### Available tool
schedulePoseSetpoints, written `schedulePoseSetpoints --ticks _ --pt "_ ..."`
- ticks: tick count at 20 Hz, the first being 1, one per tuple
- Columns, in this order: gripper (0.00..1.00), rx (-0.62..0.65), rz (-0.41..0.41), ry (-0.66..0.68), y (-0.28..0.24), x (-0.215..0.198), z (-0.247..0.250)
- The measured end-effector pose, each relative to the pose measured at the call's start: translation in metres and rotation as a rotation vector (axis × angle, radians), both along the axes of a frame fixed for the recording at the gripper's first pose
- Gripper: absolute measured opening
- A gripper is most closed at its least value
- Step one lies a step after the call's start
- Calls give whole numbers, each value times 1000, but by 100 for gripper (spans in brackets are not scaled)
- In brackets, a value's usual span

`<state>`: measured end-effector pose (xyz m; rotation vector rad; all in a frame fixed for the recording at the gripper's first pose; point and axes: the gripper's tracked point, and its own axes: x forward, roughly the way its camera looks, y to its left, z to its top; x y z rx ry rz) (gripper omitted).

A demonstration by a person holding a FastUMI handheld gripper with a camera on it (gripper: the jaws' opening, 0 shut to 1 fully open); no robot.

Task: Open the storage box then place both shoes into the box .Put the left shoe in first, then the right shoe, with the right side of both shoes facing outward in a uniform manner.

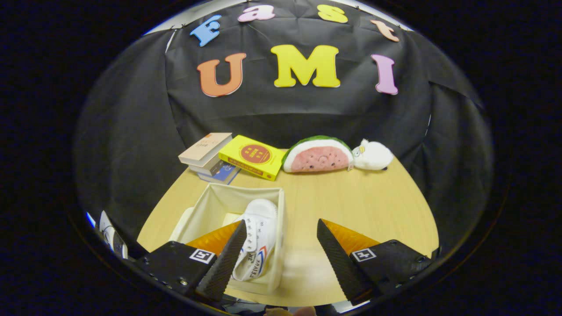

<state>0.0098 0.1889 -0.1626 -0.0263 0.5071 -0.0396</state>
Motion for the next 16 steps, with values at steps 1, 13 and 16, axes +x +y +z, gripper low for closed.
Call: schedulePoseSetpoints --ticks 1,13,16 --pt "97 -21 -13 -42 -15 -2 16" --pt "96 -16 -133 -429 -120 -41 184" --pt "96 -13 -120 -479 -115 -50 201"
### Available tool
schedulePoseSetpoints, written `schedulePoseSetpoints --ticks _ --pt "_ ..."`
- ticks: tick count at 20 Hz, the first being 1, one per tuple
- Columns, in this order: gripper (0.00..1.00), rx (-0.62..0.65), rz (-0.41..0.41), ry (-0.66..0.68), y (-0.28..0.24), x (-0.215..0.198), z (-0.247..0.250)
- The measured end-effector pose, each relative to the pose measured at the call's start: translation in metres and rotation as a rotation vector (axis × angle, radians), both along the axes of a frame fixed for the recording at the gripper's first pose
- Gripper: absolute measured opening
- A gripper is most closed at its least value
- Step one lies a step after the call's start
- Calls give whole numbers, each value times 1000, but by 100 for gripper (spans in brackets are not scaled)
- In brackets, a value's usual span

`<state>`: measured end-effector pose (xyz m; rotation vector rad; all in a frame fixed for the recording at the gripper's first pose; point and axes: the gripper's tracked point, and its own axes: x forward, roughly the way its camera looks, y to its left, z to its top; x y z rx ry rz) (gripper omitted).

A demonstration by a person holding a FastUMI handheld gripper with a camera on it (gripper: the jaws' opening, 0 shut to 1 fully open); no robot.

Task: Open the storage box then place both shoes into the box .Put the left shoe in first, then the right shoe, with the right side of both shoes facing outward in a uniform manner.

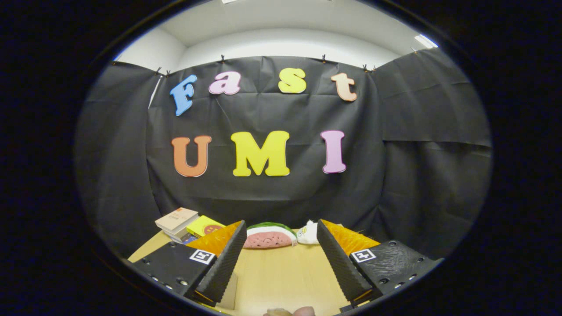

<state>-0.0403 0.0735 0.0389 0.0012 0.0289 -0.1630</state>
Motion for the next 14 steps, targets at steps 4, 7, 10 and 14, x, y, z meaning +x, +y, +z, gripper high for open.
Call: schedulePoseSetpoints --ticks 4,7,10,14 --pt "96 15 20 -24 13 -7 11" --pt "96 26 38 -26 23 -6 10" --pt "96 43 50 -21 32 -2 10" --pt "96 52 68 -23 45 1 14"
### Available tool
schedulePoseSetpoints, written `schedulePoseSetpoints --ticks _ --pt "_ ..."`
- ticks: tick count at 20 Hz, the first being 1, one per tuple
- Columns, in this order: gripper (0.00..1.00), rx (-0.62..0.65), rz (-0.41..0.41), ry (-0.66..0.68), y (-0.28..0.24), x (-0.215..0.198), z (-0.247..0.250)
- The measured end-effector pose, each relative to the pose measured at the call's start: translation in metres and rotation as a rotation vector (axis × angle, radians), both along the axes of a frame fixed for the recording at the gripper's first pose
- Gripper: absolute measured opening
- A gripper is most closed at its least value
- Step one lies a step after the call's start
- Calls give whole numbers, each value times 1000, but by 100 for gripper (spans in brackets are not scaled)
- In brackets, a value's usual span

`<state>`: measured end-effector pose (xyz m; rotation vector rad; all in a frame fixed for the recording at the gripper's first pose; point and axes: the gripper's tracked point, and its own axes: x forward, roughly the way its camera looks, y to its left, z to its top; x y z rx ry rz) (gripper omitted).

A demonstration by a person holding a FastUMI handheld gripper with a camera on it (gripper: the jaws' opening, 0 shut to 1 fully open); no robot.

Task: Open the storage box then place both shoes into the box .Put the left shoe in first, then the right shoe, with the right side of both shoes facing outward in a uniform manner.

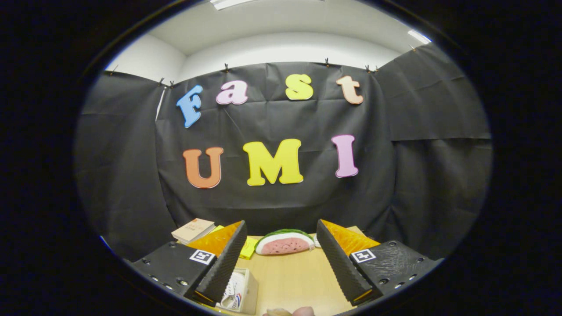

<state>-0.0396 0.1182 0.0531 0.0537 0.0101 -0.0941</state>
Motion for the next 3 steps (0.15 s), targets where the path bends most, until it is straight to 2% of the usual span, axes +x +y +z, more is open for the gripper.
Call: schedulePoseSetpoints --ticks 3 --pt "96 -15 1 -7 8 1 3"
